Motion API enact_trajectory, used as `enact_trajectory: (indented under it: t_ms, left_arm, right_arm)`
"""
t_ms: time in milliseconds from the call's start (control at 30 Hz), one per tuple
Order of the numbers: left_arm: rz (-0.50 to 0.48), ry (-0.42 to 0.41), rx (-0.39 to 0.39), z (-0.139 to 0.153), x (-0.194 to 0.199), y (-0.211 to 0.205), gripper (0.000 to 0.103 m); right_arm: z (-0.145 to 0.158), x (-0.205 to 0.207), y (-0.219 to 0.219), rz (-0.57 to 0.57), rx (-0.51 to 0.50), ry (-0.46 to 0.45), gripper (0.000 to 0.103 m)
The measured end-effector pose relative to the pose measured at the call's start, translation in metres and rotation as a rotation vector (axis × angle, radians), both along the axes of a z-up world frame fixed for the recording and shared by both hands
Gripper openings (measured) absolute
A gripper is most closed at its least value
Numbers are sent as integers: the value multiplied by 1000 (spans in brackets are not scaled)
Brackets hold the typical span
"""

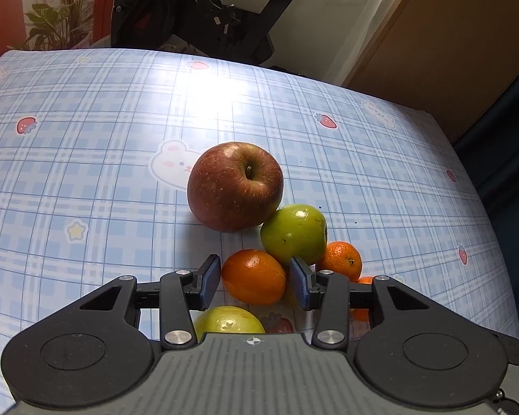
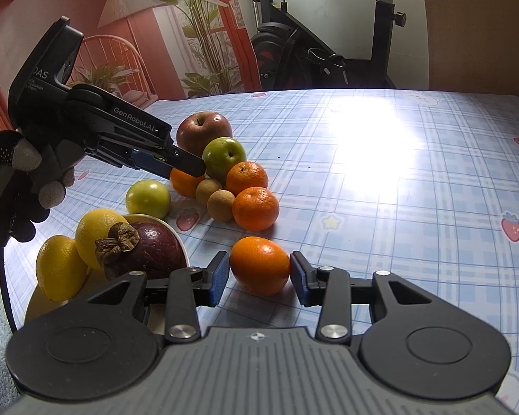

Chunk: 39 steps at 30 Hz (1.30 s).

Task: Organize fruits
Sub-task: 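Lift both tangerines and carry them toward the cream bowl with both grippers, then lower both tangerines into the bowl and open both grippers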

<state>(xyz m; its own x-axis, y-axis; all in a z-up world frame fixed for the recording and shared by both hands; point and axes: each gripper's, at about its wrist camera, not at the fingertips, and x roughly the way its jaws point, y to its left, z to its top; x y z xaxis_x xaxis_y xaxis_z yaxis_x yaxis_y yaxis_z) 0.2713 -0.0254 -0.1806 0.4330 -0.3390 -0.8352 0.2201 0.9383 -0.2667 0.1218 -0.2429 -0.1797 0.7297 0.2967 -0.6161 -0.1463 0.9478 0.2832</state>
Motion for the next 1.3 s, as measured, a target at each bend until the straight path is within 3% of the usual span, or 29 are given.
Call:
enact_trajectory:
  t_ms: [267, 767, 1100, 1300]
  left_arm:
    - [8, -8, -11, 4, -9, 4, 43]
    - [-36, -141, -25, 50, -55, 8, 42]
    - [-84, -195, -33, 63, -111, 14, 42]
    - [-92, -191, -34, 56, -154, 23, 42]
  right_arm:
    - [1, -5, -5, -33, 2, 6, 41]
    - [25, -28, 13, -30, -30, -36, 41]
    - [35, -44, 34, 11, -48, -63, 41]
    - [36, -54, 46, 31, -62, -65, 41]
